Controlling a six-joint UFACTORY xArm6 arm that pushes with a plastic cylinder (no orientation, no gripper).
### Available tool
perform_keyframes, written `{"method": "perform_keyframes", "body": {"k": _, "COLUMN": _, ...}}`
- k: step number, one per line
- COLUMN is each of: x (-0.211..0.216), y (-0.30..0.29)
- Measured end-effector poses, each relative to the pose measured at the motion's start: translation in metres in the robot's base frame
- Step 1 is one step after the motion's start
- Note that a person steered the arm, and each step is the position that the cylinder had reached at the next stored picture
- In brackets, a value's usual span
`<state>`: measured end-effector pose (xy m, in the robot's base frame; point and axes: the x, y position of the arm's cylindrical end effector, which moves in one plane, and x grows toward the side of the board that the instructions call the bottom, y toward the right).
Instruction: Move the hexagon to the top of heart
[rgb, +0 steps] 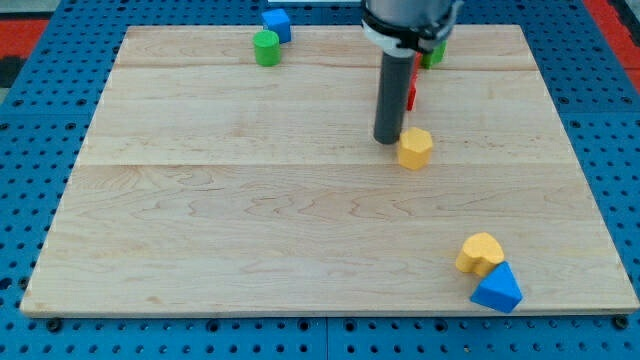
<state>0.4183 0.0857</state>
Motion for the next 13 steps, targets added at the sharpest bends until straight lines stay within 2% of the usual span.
{"method": "perform_keyframes", "body": {"k": 1, "x": 0.018, "y": 0.023}}
{"method": "perform_keyframes", "body": {"k": 2, "x": -0.011, "y": 0.026}}
{"method": "perform_keyframes", "body": {"k": 4, "x": 0.061, "y": 0.076}}
{"method": "perform_keyframes", "body": {"k": 5, "x": 0.048, "y": 0.076}}
{"method": "perform_keyframes", "body": {"k": 6, "x": 0.040, "y": 0.128}}
{"method": "perform_keyframes", "body": {"k": 7, "x": 0.061, "y": 0.149}}
{"method": "perform_keyframes", "body": {"k": 9, "x": 0.098, "y": 0.081}}
{"method": "perform_keyframes", "body": {"k": 10, "x": 0.075, "y": 0.082}}
{"method": "perform_keyframes", "body": {"k": 11, "x": 0.011, "y": 0.084}}
{"method": "perform_keyframes", "body": {"k": 12, "x": 0.054, "y": 0.015}}
{"method": "perform_keyframes", "body": {"k": 13, "x": 0.152, "y": -0.006}}
